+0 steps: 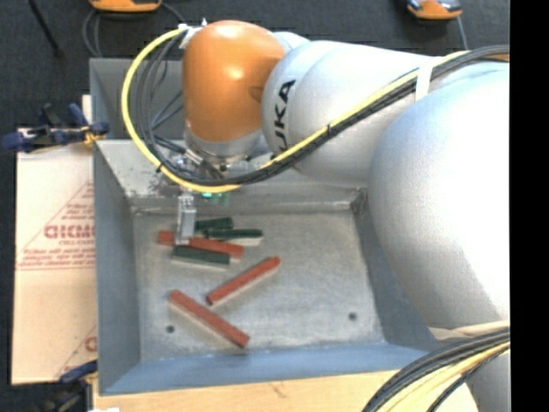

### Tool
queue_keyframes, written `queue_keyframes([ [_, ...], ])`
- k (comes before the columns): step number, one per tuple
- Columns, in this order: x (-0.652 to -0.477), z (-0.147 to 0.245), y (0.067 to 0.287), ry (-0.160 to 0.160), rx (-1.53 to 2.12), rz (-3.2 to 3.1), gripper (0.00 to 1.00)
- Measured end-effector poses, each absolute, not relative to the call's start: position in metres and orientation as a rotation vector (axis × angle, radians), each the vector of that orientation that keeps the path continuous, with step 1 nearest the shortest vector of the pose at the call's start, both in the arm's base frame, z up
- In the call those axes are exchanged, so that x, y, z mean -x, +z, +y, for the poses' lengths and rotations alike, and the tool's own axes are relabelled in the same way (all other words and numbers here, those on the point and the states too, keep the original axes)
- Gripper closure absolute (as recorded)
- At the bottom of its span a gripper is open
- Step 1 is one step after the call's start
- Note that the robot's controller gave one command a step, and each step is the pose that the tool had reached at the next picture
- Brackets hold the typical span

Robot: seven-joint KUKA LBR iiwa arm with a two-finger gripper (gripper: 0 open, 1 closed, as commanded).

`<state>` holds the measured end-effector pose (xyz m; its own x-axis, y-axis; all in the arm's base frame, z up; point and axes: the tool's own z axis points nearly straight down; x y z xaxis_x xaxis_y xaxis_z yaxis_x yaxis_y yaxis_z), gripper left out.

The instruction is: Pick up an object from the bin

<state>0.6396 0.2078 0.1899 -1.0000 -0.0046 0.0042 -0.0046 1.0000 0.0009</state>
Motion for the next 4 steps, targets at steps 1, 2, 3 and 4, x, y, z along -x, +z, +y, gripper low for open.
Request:
queue_keyframes([
  [1, -0.624, 0.185, 0.068, 0.0, -0.009, -3.137, 0.0],
  [2, -0.627, 0.186, 0.074, -0.006, -0.002, -3.145, 1.0],
  [3, -0.63, 0.18, 0.225, -0.001, -0.391, -3.129, 1.0],
  [4, -0.629, 0.198, 0.159, 0.001, -0.574, -3.089, 1.0],
])
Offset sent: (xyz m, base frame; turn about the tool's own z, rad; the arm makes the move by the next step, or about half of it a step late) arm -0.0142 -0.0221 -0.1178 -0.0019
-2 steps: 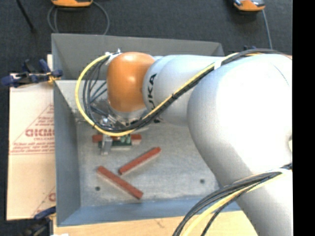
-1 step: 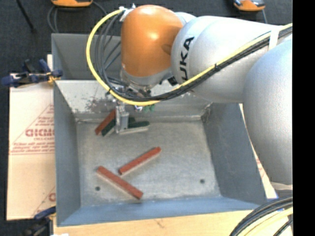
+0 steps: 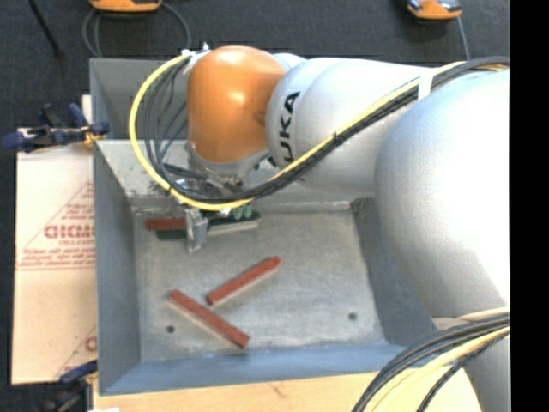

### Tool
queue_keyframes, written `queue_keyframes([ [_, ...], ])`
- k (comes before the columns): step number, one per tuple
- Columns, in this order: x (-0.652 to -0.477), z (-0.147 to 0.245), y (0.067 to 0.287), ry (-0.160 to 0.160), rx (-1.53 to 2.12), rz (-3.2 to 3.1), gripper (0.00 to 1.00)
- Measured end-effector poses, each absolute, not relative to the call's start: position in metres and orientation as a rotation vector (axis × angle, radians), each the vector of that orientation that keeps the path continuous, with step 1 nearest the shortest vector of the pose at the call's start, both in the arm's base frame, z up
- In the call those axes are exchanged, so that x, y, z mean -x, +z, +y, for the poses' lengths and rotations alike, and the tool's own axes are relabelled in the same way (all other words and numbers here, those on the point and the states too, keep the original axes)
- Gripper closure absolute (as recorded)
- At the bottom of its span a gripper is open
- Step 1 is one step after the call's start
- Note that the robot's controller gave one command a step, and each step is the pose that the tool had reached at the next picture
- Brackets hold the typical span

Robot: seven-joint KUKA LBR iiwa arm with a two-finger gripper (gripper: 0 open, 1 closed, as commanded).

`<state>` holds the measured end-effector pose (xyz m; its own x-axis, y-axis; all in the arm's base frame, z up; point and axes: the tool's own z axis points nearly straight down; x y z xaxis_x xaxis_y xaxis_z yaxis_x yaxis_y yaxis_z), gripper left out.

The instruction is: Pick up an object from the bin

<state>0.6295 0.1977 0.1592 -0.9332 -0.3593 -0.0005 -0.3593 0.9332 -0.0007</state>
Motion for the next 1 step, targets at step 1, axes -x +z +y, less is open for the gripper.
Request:
queue_keyframes([
  [1, -0.6358, 0.1818, 0.2367, 0.002, 0.525, 3.085, 1.0],
])
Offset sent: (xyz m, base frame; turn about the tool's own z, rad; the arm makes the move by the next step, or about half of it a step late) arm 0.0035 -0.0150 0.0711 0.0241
